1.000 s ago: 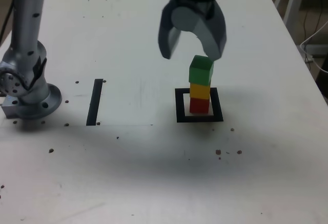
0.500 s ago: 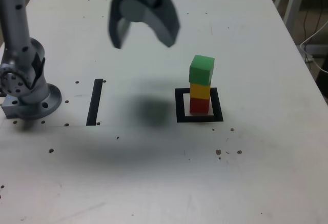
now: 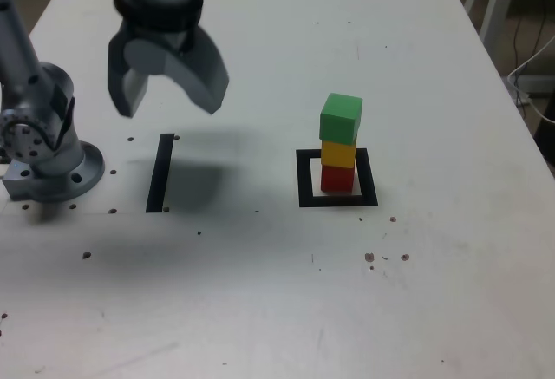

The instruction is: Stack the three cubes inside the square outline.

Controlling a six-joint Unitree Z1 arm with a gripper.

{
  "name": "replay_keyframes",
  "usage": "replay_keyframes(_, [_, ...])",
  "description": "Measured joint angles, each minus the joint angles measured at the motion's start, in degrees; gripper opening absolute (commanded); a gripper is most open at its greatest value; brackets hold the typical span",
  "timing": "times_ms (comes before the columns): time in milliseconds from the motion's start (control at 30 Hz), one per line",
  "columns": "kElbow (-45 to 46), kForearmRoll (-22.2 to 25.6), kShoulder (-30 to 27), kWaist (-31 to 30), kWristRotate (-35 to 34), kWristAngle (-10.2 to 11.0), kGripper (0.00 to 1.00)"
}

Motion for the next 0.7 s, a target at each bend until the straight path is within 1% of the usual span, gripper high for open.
replay_keyframes(133, [5.9, -5.5, 0.0, 0.1, -0.4, -1.5, 1.00])
replay_keyframes(267, [10.1, -9.3, 0.0, 0.1, -0.9, -1.9, 1.00])
replay_keyframes(400, [12.0, -11.0, 0.0, 0.1, -1.2, -2.1, 1.00])
replay_keyframes(700, [12.6, -11.9, -0.1, 0.1, -1.3, -2.2, 1.00])
